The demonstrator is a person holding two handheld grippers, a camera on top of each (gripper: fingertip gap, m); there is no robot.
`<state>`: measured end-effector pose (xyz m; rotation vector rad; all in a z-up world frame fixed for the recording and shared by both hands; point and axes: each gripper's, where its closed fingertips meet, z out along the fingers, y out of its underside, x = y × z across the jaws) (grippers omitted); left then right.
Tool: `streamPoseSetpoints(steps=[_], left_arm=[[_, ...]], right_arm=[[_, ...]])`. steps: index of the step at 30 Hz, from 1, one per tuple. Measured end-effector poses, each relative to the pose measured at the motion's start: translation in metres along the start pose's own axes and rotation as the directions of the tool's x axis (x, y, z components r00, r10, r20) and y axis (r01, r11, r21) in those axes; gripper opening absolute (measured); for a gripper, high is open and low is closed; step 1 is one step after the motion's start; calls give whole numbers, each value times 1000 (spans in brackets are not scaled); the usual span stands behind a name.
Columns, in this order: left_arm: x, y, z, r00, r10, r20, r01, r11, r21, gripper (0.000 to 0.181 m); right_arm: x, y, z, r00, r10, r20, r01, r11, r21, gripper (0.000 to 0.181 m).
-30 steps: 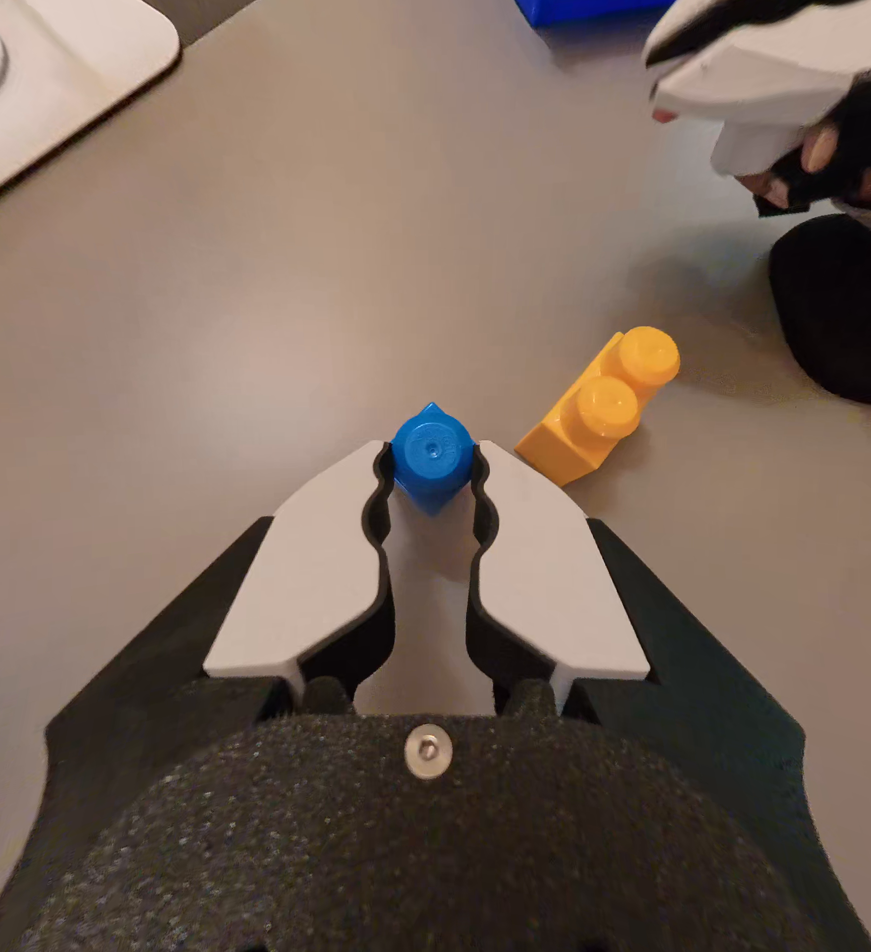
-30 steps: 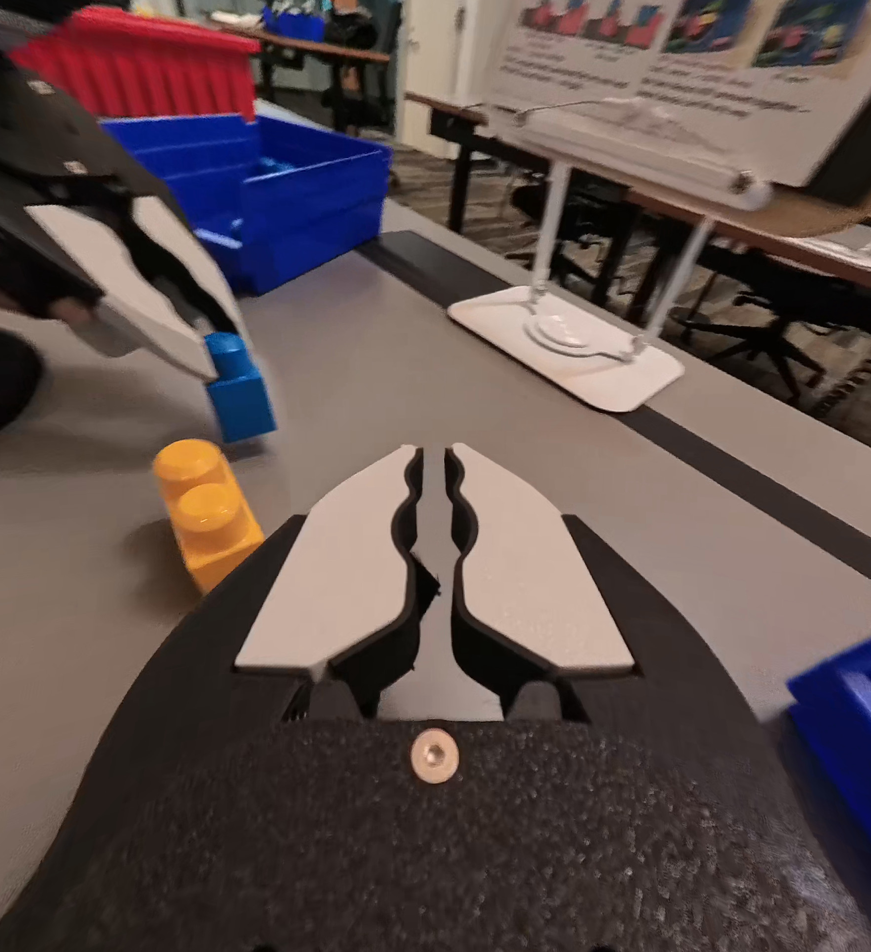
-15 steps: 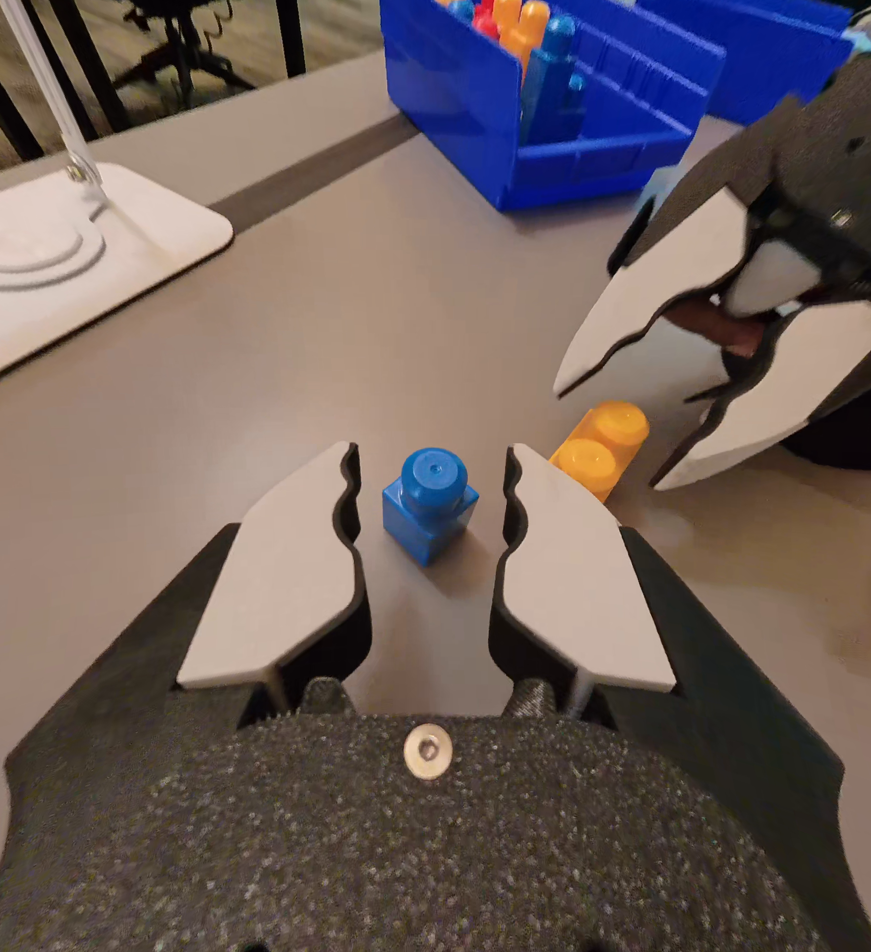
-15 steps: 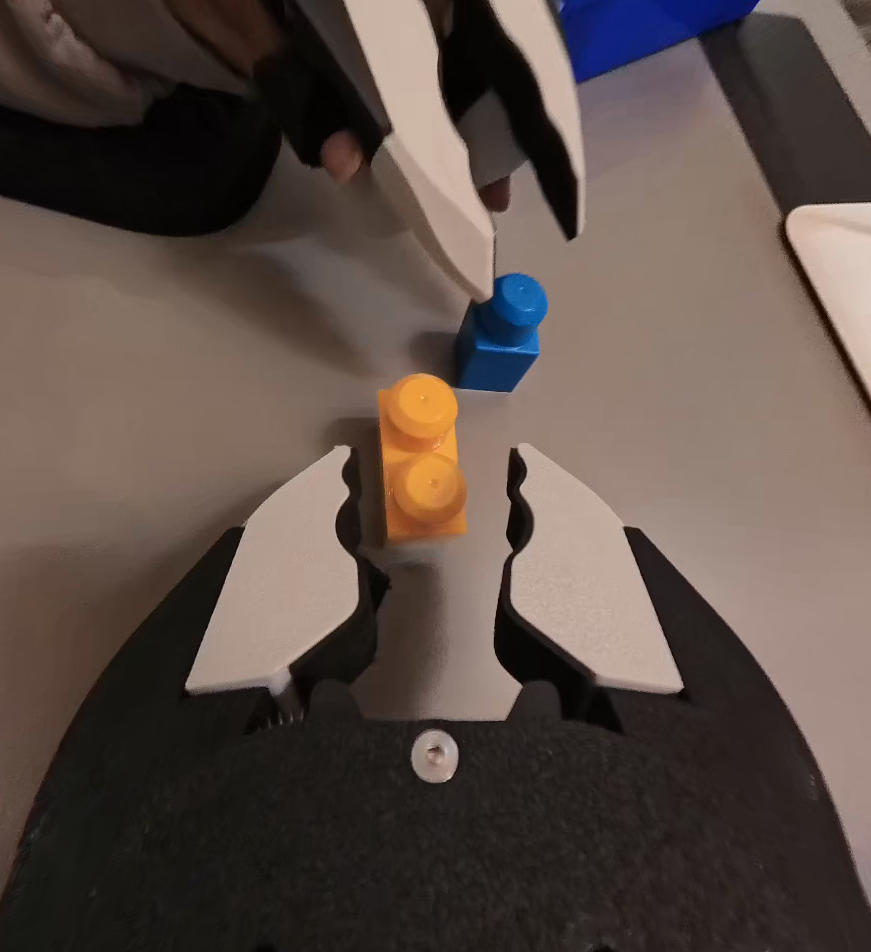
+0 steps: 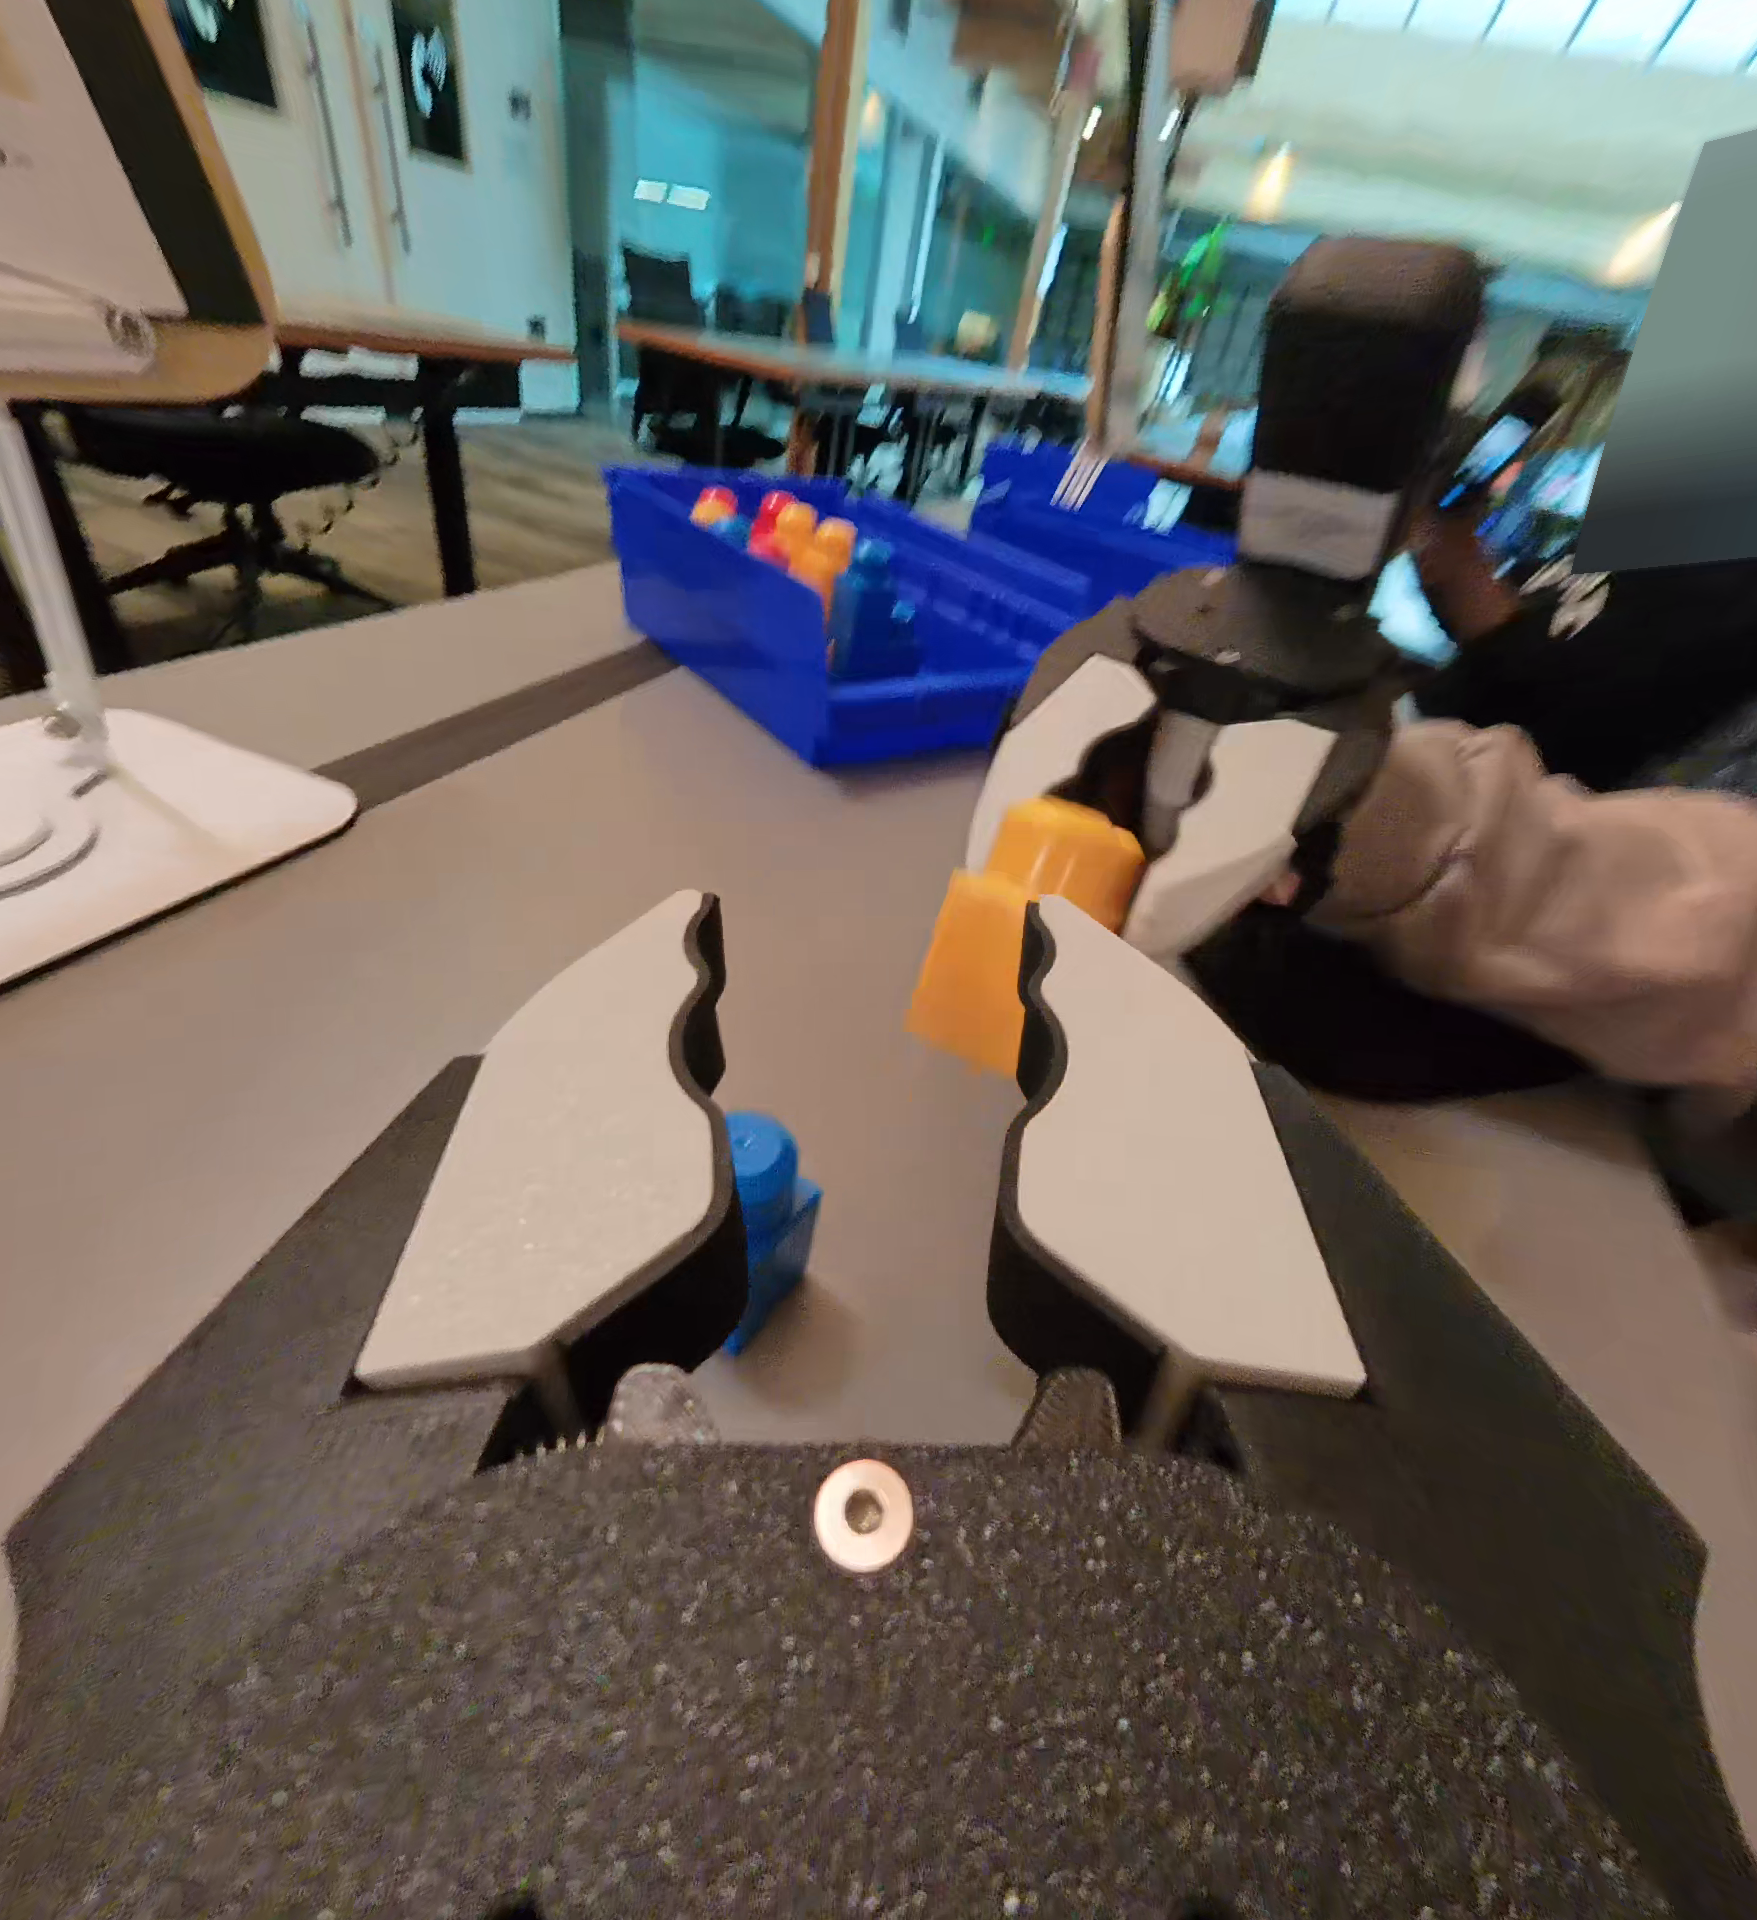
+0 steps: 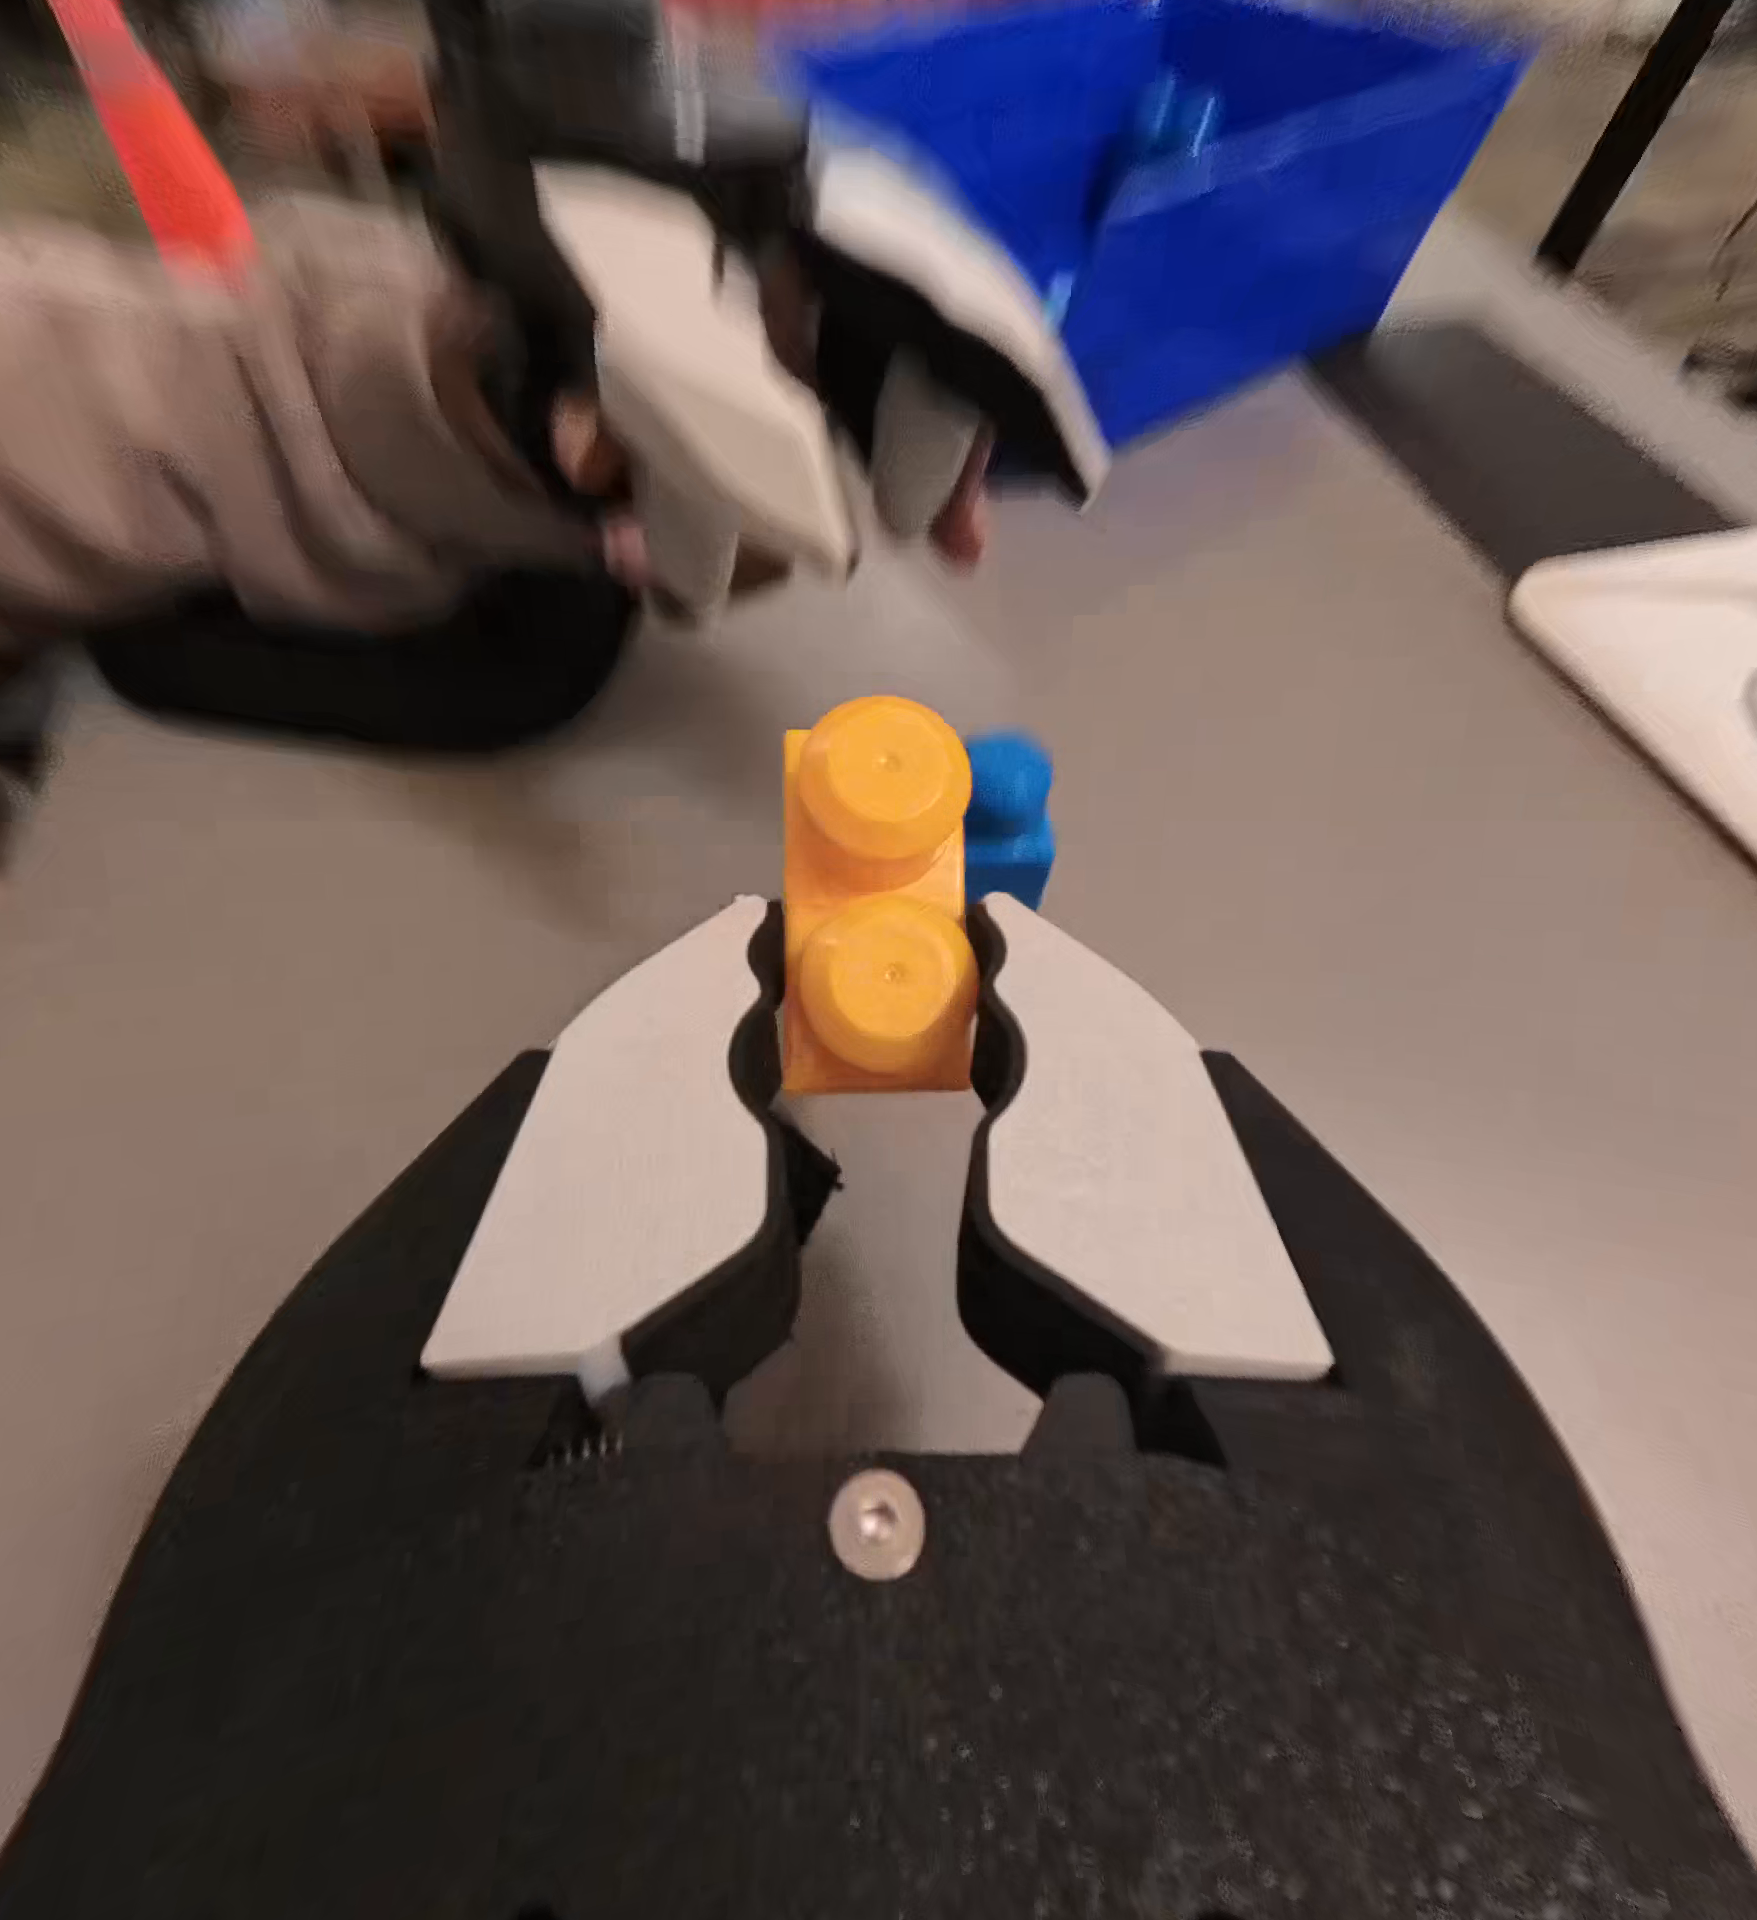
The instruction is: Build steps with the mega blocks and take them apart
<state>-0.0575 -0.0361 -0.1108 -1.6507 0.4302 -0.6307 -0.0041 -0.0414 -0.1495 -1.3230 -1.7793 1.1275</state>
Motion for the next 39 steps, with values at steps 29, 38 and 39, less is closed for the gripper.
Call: streamPoseSetpoints(steps=[29,38,39], left_arm=[[22,-76,-46,992,13,-128,36,927,373,36],[7,-84,-64,998,17,-58,8,913,407,36],[7,-83,-63,998,17,-56,7,915,403,36]], right_arm=[[15,-24,36,998,-57,-17,56,997,-57,58],[37,26,87,986,-101,-133,44,924,-380,47],[39,27,88,984,-110,-140,49,924,-379,44]])
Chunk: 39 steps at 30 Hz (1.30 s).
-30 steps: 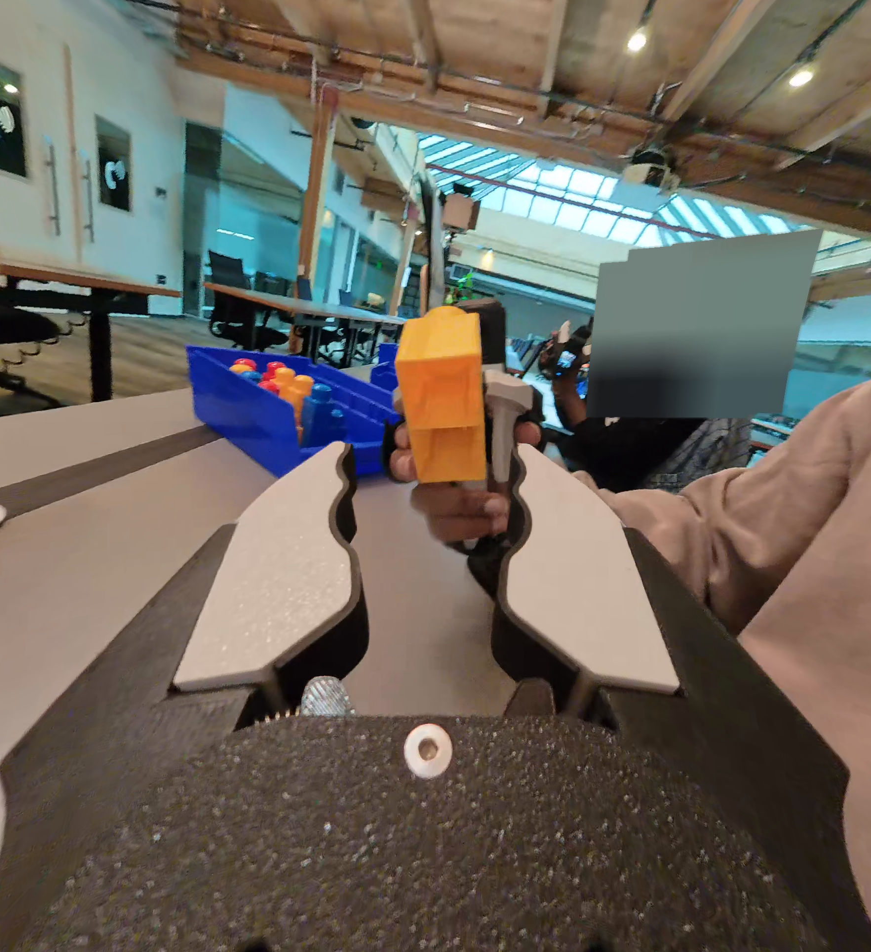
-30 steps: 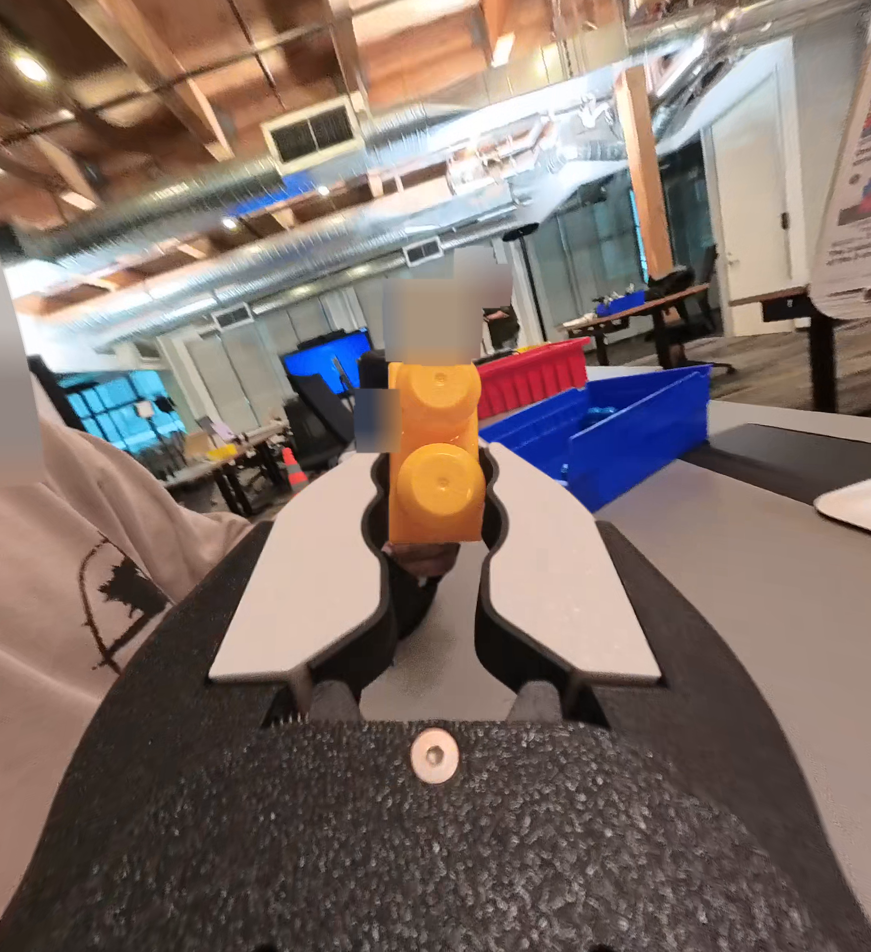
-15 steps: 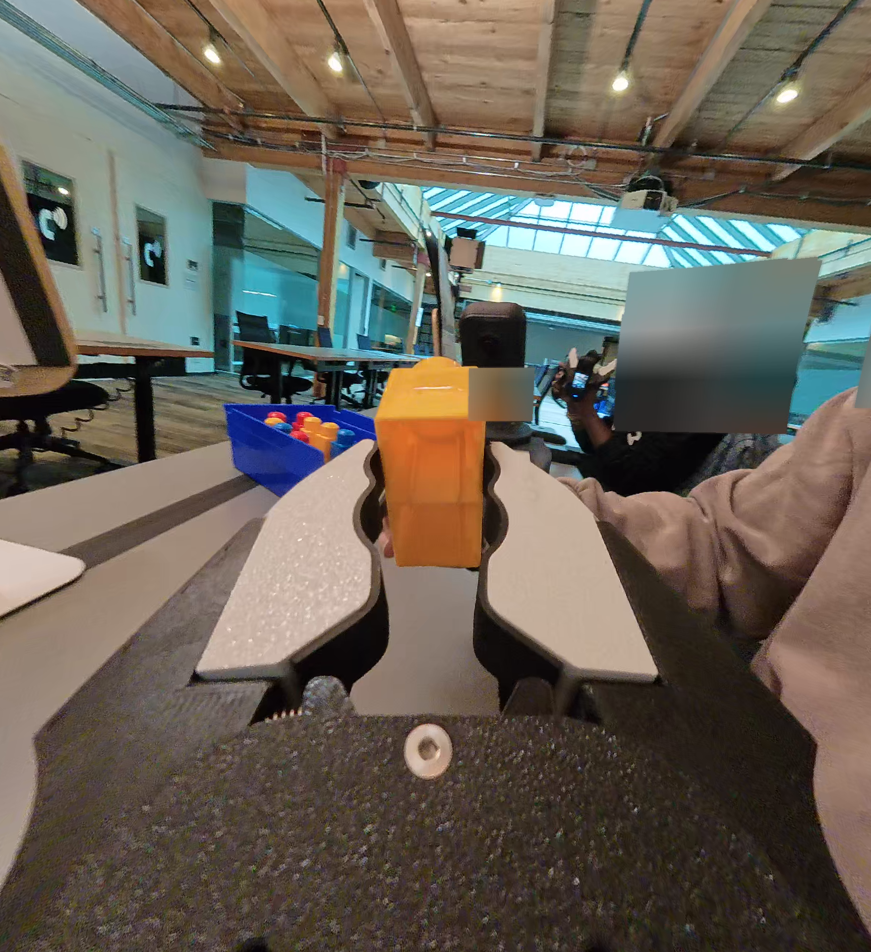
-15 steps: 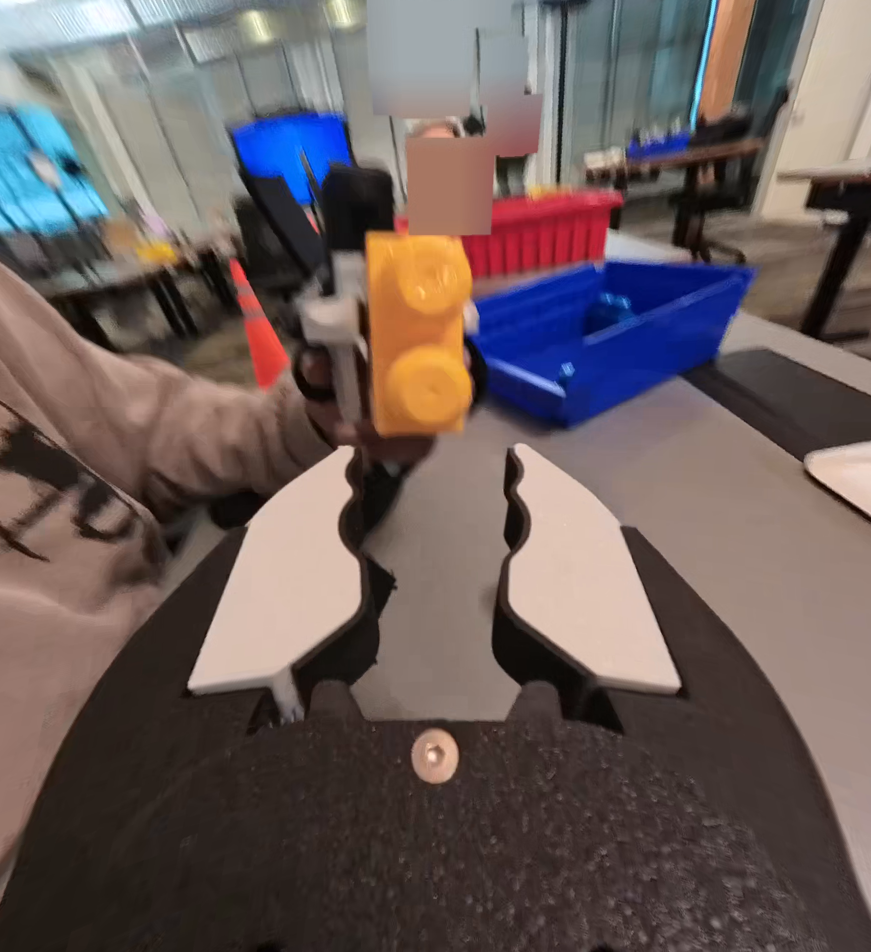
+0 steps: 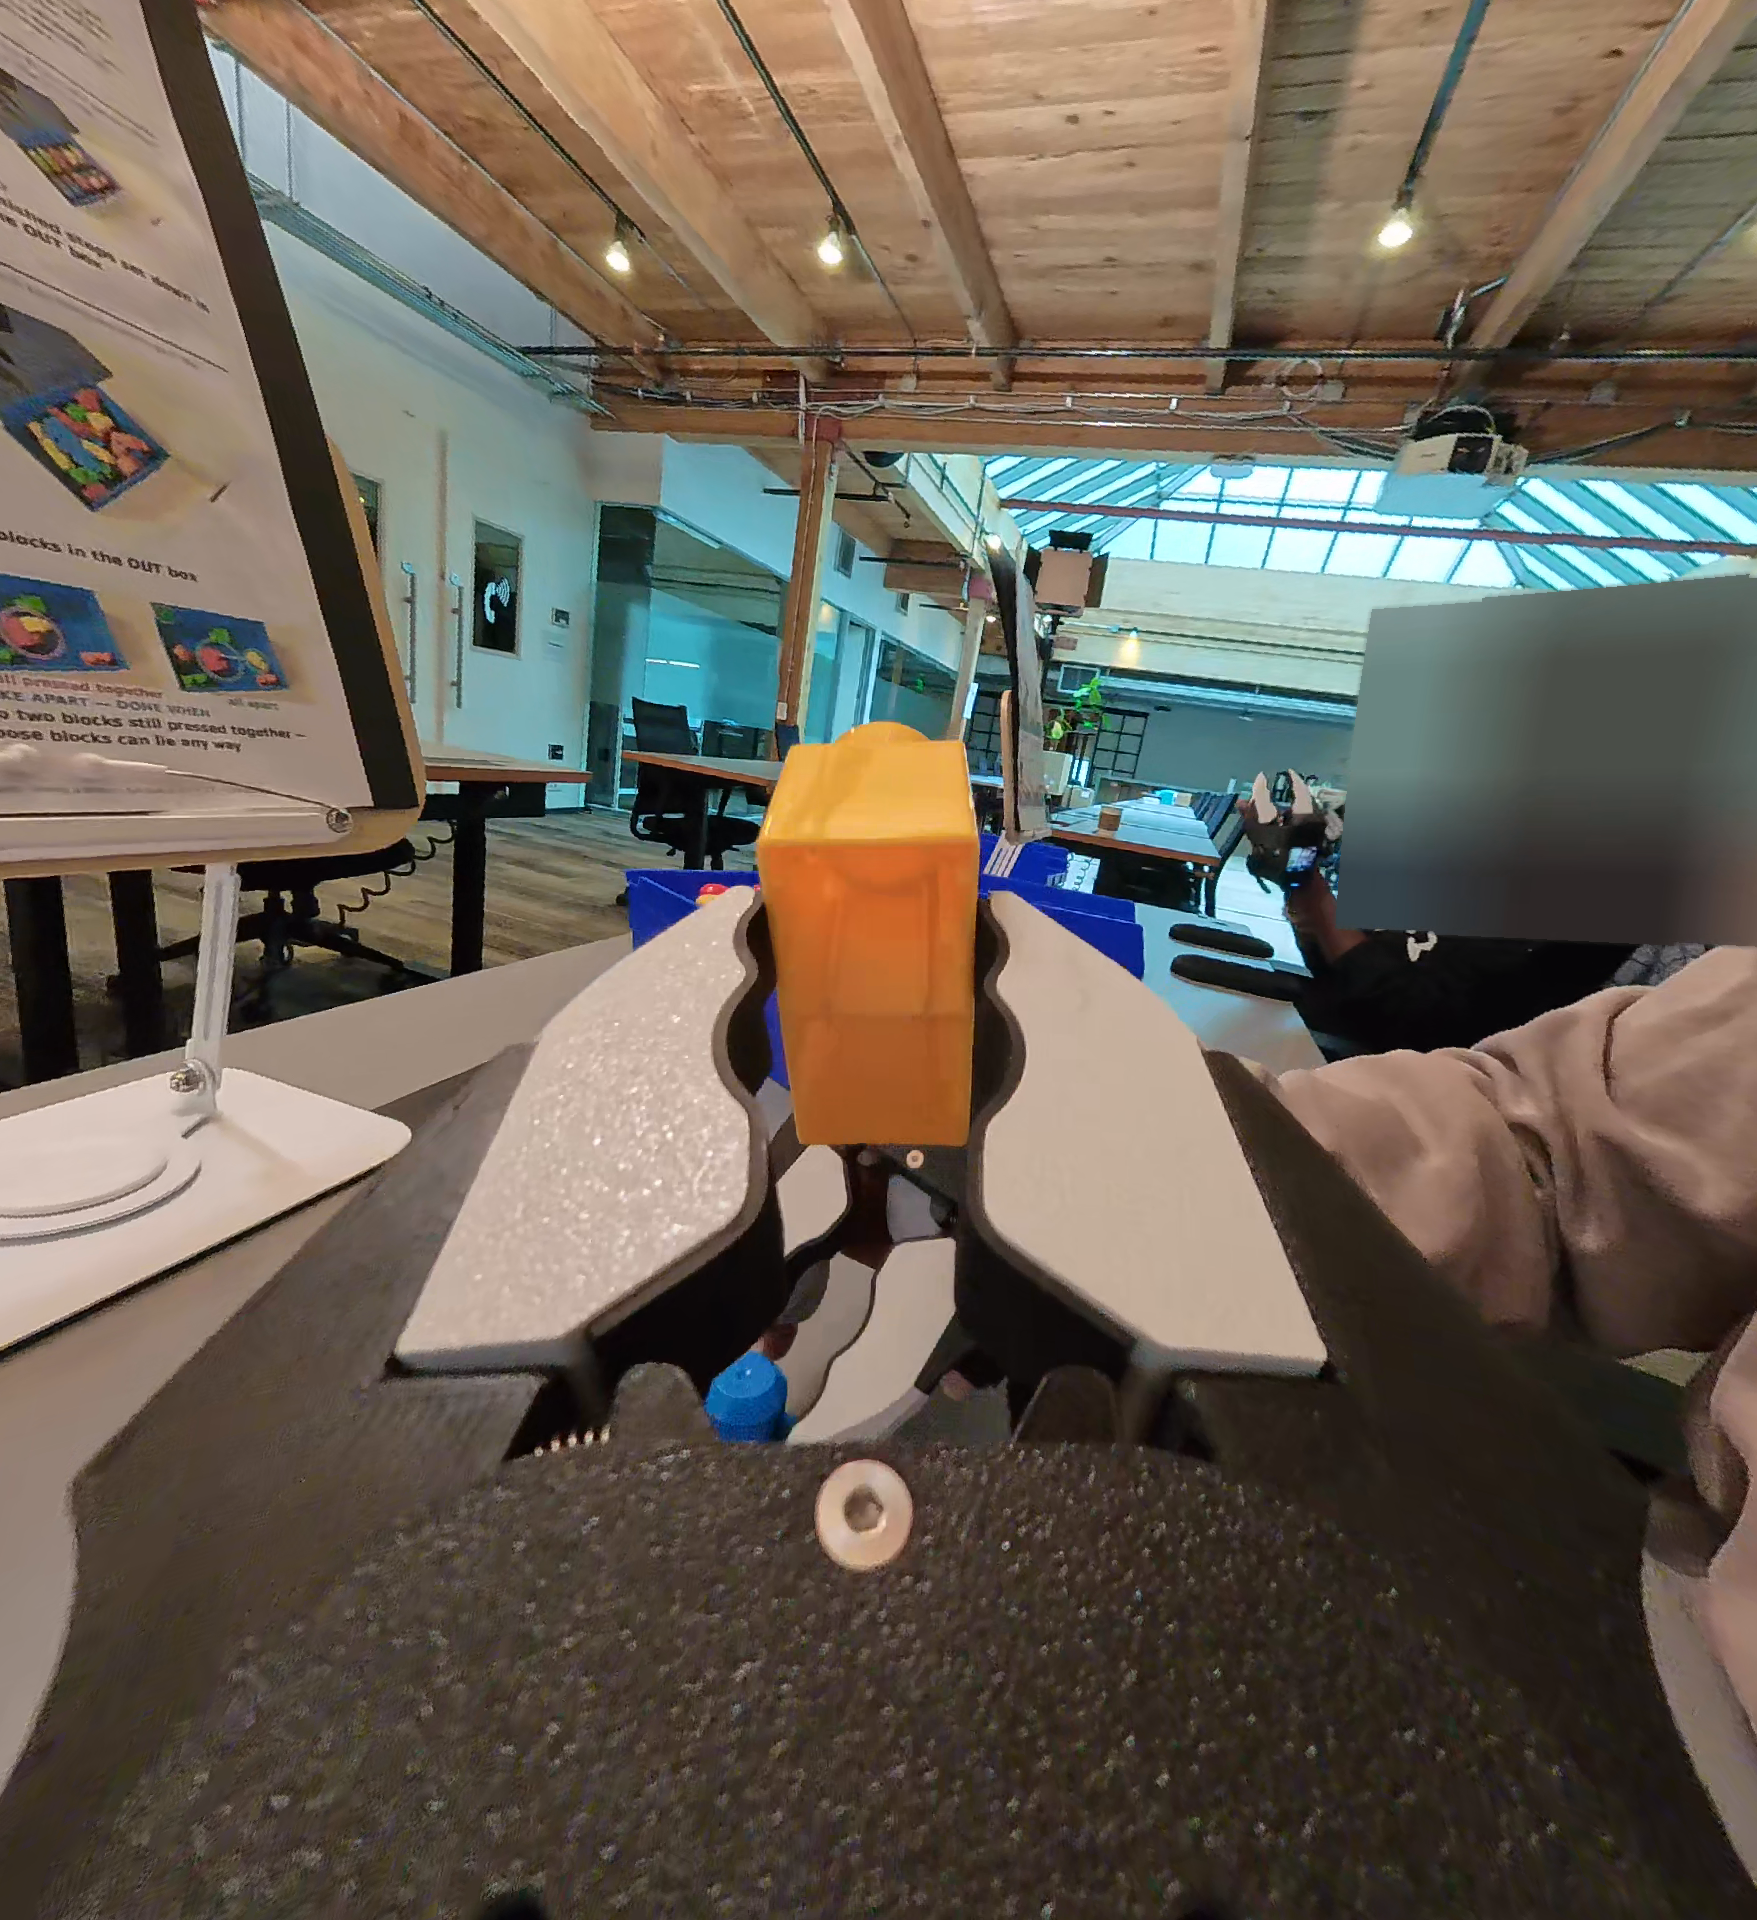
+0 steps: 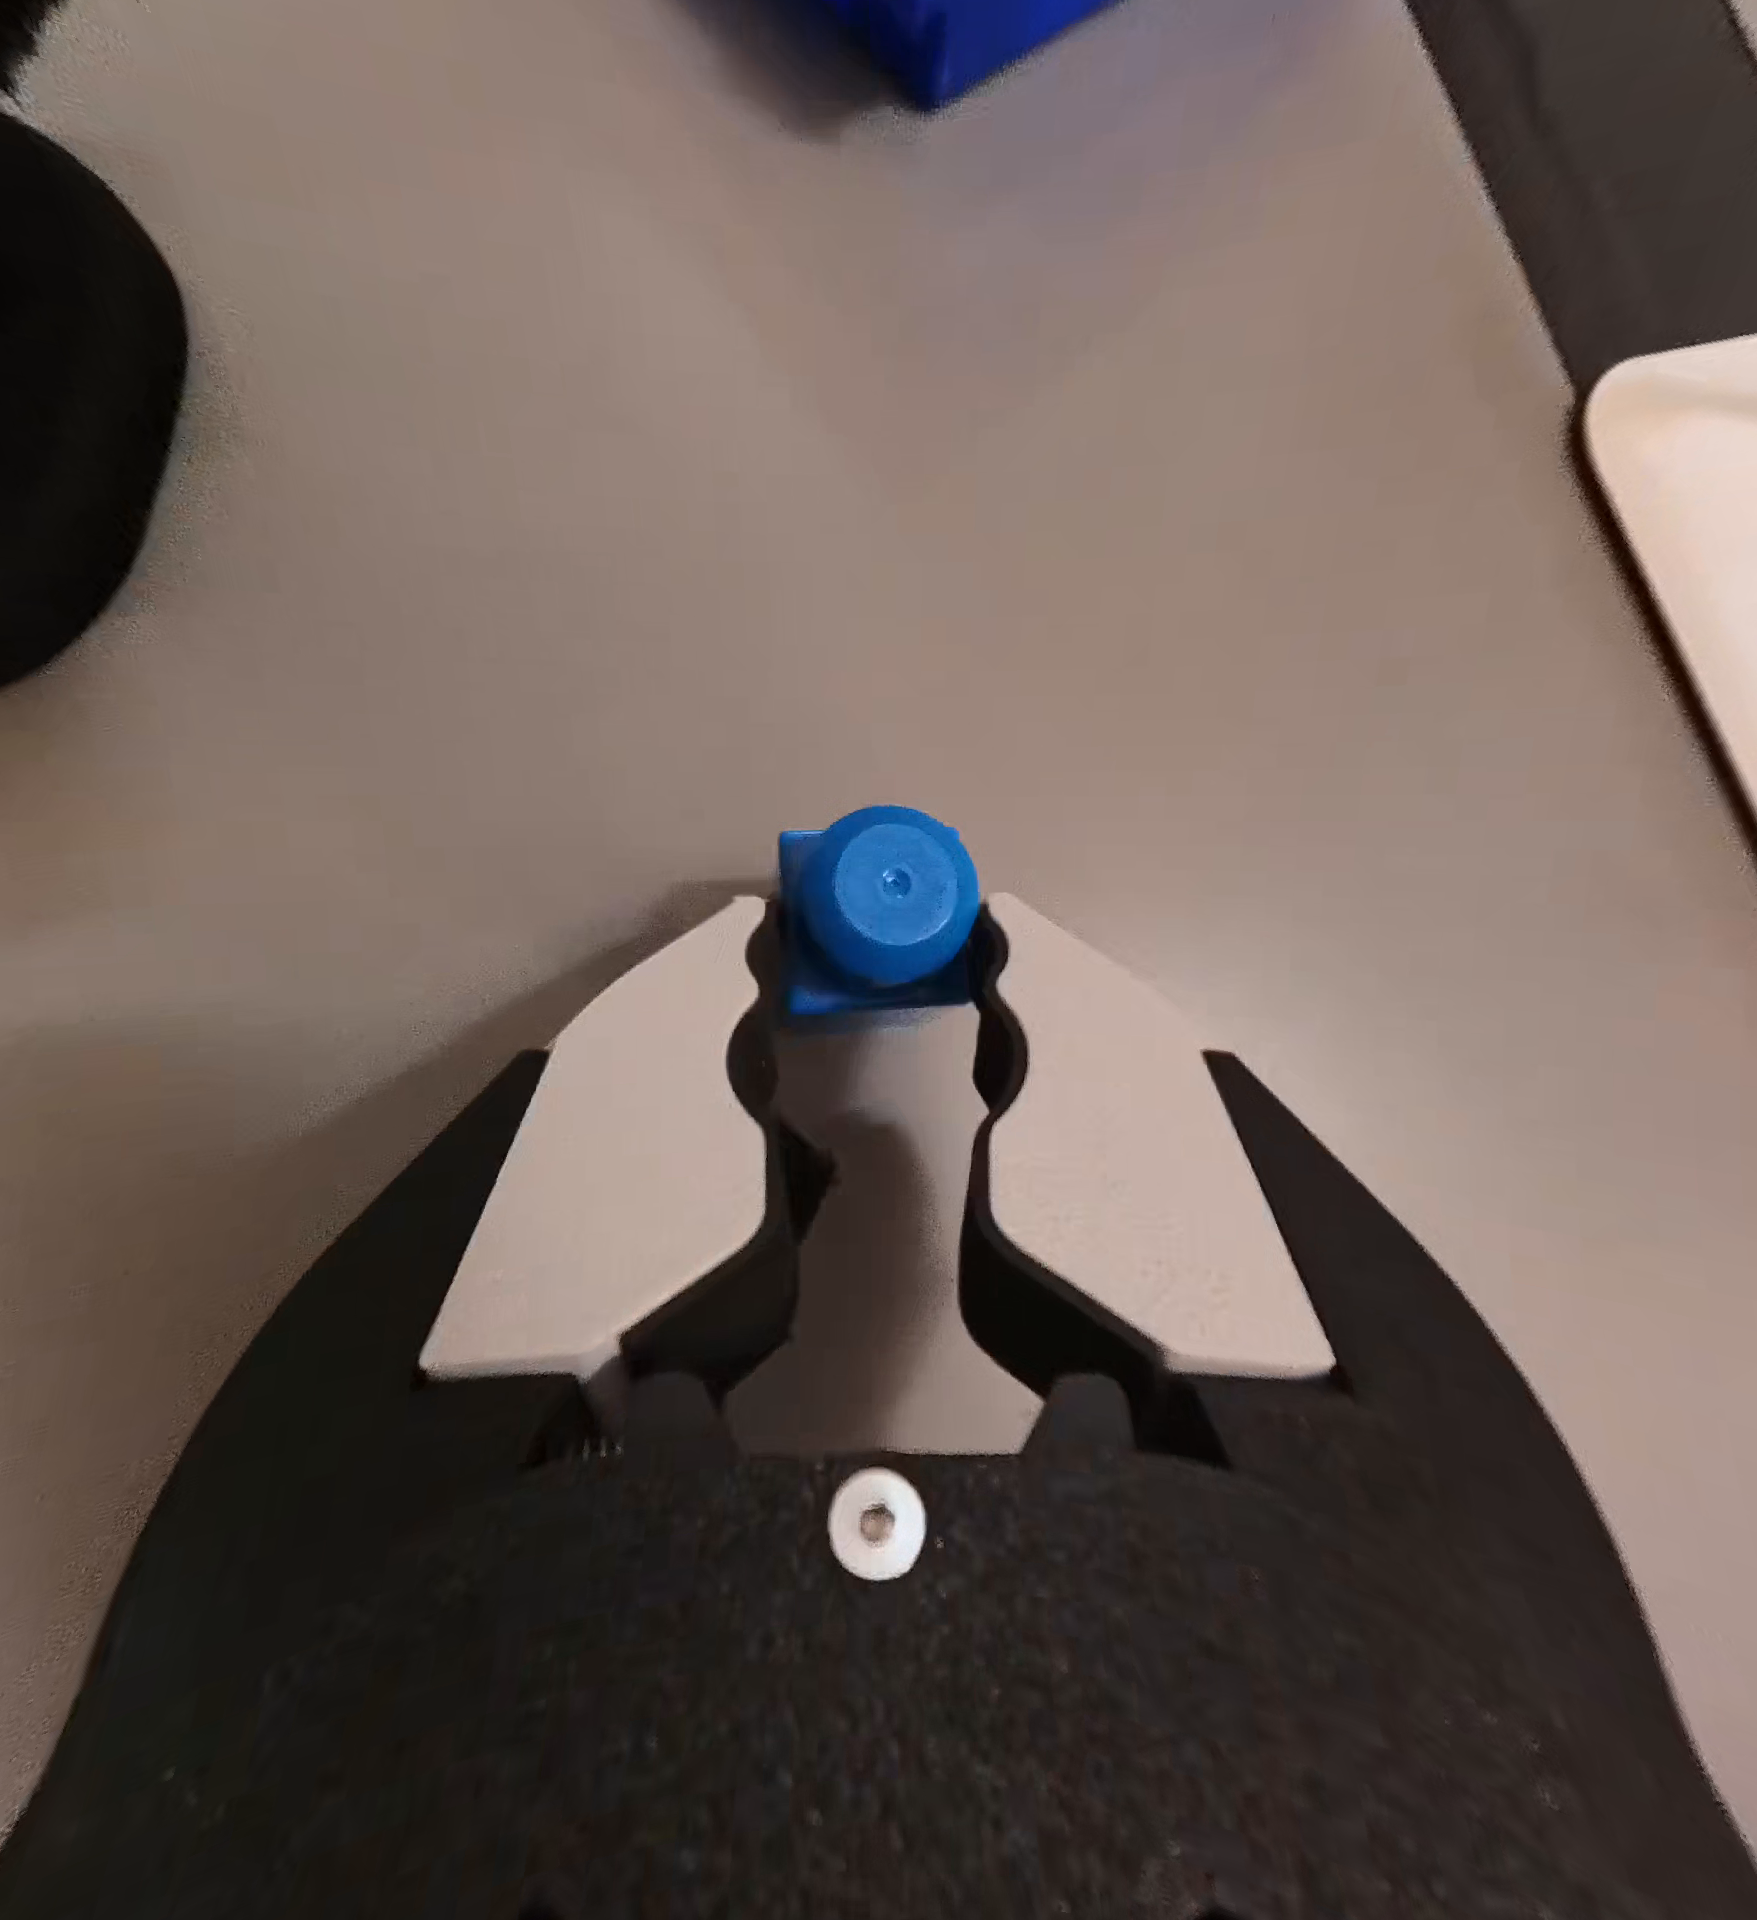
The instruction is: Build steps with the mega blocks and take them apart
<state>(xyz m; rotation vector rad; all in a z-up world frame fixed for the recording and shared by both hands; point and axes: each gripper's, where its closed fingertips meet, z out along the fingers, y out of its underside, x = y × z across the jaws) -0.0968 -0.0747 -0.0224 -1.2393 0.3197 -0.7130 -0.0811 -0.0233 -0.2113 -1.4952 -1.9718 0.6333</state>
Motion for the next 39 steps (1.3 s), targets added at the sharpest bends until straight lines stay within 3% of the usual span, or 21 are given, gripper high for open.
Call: streamPoseSetpoints(steps=[3,7,11,15,18,22,28,39], left_arm=[[0,5,1,1000,-15,-4,14,1000,-8,36],[3,10,5,999,-32,-18,31,999,-14,36],[10,16,10,996,-68,-51,68,998,-16,36],[18,25,18,990,-106,-91,103,994,-28,36],[25,31,23,985,-126,-117,122,992,-42,36],[32,36,28,982,-130,-137,123,991,-61,36],[38,44,29,978,-129,-162,113,988,-107,36],[43,76,28,983,-80,-167,28,955,-295,36]], right_arm=[[0,-7,-8,999,43,32,-46,996,80,33],[10,-38,-52,984,133,117,-167,919,358,33],[23,-71,-124,953,176,248,-299,690,659,33],[28,-84,-177,908,156,389,-416,460,785,33],[23,-90,-196,878,106,467,-472,353,808,33],[12,-92,-196,880,65,471,-461,354,813,33],[-4,-89,-183,887,26,461,-426,430,796,33],[-15,-72,-171,928,-23,371,-282,605,744,33]])
